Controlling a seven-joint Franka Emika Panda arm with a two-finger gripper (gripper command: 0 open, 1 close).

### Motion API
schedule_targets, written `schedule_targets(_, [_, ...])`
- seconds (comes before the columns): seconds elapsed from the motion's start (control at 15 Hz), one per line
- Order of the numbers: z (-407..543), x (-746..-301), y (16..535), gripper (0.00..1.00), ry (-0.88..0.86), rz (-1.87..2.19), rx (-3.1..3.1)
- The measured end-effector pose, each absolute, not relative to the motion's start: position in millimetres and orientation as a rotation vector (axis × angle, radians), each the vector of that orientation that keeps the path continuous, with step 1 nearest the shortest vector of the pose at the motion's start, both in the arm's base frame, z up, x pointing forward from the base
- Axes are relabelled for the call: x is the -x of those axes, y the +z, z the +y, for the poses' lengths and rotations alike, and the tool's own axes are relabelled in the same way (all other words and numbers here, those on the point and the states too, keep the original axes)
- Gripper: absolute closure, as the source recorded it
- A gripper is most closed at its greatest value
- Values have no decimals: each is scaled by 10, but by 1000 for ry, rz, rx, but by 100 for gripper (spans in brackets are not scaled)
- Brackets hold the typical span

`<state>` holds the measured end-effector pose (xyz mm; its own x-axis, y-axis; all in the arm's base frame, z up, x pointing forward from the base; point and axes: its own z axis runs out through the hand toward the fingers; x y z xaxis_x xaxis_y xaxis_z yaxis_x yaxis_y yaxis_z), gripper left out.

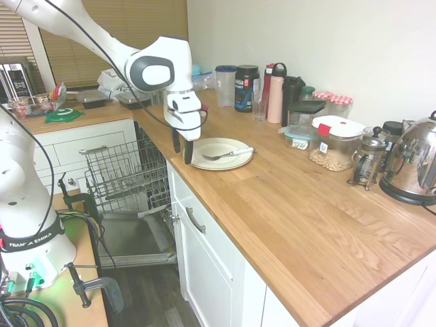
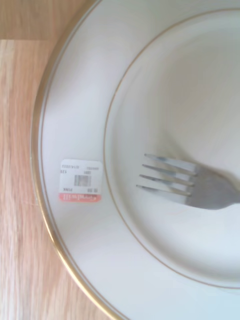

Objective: Put the fork in the dishwasher

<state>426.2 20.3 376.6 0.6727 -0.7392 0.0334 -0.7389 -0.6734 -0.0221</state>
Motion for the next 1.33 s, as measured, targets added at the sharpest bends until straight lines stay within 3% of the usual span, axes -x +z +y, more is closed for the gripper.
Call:
schedule_targets(0.33, [420,-4379,4072,0,-103,1243,2788])
schedule_targets(0.6, [560,-4941,4696,0,-157,1348,2696])
schedule_targets(1.0, [272,-6065,3826,0,-17,1610,2656])
schedule_targets(1.2, [197,-6327,3590,0,-15,1664,2631])
schedule_targets(1.27, [204,-6350,3550,100,-20,1679,2622])
schedule_targets(1.33, [217,-6363,3524,100,-20,1691,2616])
